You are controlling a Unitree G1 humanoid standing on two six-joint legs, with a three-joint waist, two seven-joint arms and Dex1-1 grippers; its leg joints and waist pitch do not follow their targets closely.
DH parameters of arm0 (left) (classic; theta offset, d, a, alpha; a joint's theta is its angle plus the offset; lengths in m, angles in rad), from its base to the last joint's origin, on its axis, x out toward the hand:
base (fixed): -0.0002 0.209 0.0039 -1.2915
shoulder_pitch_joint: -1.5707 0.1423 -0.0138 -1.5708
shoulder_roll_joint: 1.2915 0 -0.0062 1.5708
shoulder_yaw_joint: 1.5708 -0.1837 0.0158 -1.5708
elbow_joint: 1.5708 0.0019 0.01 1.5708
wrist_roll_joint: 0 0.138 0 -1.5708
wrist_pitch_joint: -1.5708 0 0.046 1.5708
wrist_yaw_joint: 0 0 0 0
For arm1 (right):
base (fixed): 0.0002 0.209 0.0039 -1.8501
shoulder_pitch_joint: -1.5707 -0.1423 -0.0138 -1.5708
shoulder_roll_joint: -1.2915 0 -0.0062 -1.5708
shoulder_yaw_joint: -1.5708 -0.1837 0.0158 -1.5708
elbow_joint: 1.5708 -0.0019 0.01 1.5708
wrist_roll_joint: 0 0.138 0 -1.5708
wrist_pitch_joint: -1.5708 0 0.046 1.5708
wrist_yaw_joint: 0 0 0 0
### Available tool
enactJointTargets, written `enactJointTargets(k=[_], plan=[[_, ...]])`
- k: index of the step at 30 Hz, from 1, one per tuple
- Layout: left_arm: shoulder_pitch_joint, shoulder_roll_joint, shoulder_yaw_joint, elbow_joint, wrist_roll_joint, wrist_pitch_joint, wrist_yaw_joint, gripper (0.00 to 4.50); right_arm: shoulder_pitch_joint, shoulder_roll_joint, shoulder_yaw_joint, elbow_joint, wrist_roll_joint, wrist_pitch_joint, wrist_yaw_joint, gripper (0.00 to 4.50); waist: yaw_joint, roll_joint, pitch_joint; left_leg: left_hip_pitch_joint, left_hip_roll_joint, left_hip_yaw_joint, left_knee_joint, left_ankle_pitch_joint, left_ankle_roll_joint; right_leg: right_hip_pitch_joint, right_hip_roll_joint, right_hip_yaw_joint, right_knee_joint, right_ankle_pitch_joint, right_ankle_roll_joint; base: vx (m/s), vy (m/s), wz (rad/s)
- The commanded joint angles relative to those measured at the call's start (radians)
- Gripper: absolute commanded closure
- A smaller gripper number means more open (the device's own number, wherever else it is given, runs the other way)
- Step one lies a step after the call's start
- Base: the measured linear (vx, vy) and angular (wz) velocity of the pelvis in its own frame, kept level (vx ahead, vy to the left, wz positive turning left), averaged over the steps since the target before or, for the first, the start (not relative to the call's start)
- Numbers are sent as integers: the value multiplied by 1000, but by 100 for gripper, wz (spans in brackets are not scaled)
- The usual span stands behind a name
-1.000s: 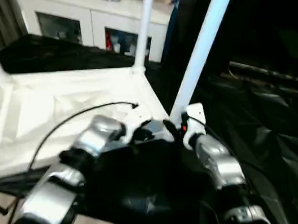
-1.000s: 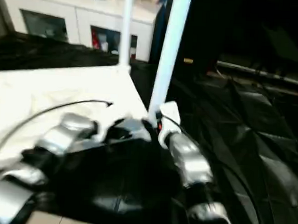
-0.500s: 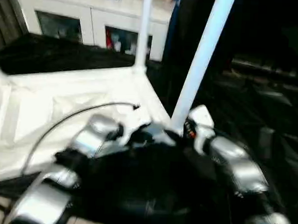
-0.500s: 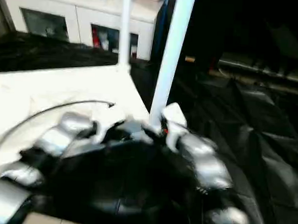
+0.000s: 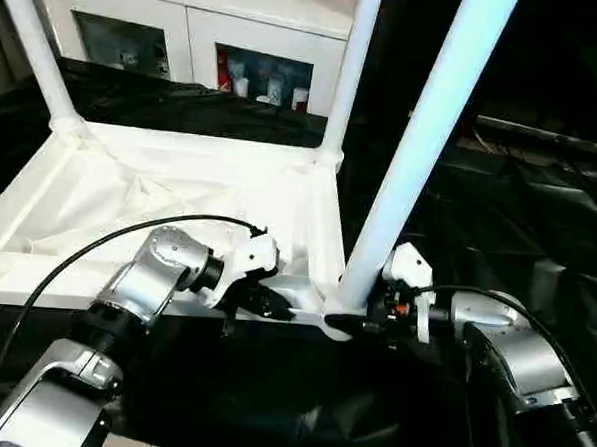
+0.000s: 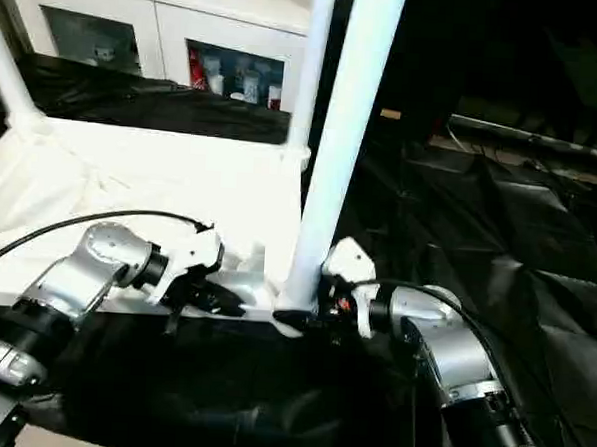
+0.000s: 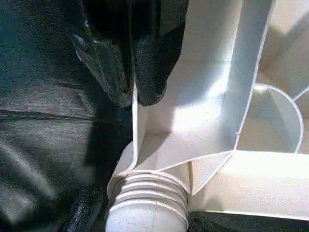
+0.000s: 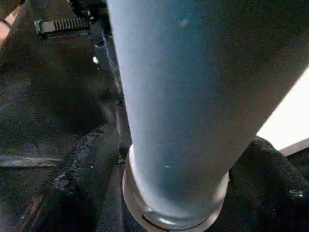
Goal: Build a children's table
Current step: Rotate leg to tighten
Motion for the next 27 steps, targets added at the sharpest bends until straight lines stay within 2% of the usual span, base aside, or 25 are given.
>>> enactJointTargets(k=[1,3,6,8,12,13,14,16,19,20,21,22,23,24,27], plan=[[-4,-33,-9,-19,-38,-4,-9,450,1,13,53,2,-20,-5,21,114,-2,0,-44,9,27,0,-65,-188,26,38,-62,37,-67,-102,-211,0,0,0],[-8,-36,-6,-20,-39,-2,-4,450,-4,21,54,4,-17,7,19,130,-2,-1,-44,9,27,0,-65,-186,25,38,-61,37,-67,-107,-207,0,0,0],[-9,-36,-5,-27,-41,4,-6,450,-7,21,57,4,-14,12,20,142,-1,1,-46,8,26,0,-64,-162,28,39,-59,37,-63,-70,-210,0,0,0],[-9,-34,-4,-30,-40,5,-8,450,-10,20,61,6,-14,12,19,165,-2,0,-47,7,25,0,-62,-150,33,40,-59,36,-60,-46,-214,0,0,0],[-10,-25,2,-24,-36,-3,-5,450,-16,25,65,12,-16,8,21,185,-2,-10,-46,7,25,1,-62,-148,42,39,-60,36,-61,-70,-211,0,0,0],[-10,-24,3,-24,-36,-3,-4,450,-16,26,65,13,-16,8,22,188,-2,-8,-45,7,26,1,-62,-155,40,38,-61,36,-63,-88,-207,0,0,0],[-7,-20,8,-23,-36,-3,1,450,-18,29,67,20,-18,6,28,189,-2,-15,-44,7,26,2,-62,-157,40,38,-61,36,-64,-97,-205,0,0,0],[-1,-17,14,-29,-40,2,4,450,-20,33,68,32,-21,3,33,190,0,-4,-43,9,27,0,-64,-168,32,35,-63,37,-65,-119,-202,0,0,0],[1,-19,18,-27,-37,5,18,450,-20,42,63,42,-19,2,23,191,-2,-8,-44,8,26,0,-64,-168,28,37,-60,37,-65,-106,-203,0,0,0],[1,-22,22,-22,-31,7,37,450,-20,53,55,51,-14,4,9,191,-1,-1,-45,8,26,-1,-64,-168,26,37,-61,37,-63,-101,-205,0,0,0],[-14,-43,31,16,3,13,137,450,-25,96,24,84,-13,14,-70,191,-2,-5,-43,7,25,0,-64,-174,24,37,-61,37,-65,-104,-205,0,0,0],[-26,-58,38,44,28,18,209,450,-29,126,1,108,-12,21,-127,191,-3,-5,-41,8,25,1,-65,-182,21,34,-60,38,-67,-114,-205,0,0,0],[-38,-79,44,73,43,16,267,450,-37,168,-26,149,-30,29,-233,191,-6,-8,-39,10,23,0,-68,-207,7,31,-61,37,-73,-166,-200,0,0,0],[-38,-79,44,73,43,16,267,450,-37,168,-26,149,-30,29,-233,192,-5,-7,-41,14,23,0,-68,-226,-10,29,-63,38,-77,-222,-189,0,0,0],[-54,-123,46,105,57,33,342,450,-44,239,-54,204,-55,45,-385,192,-8,-7,-40,10,25,-7,-75,-246,-27,32,-65,36,-81,-278,-158,0,0,0]])
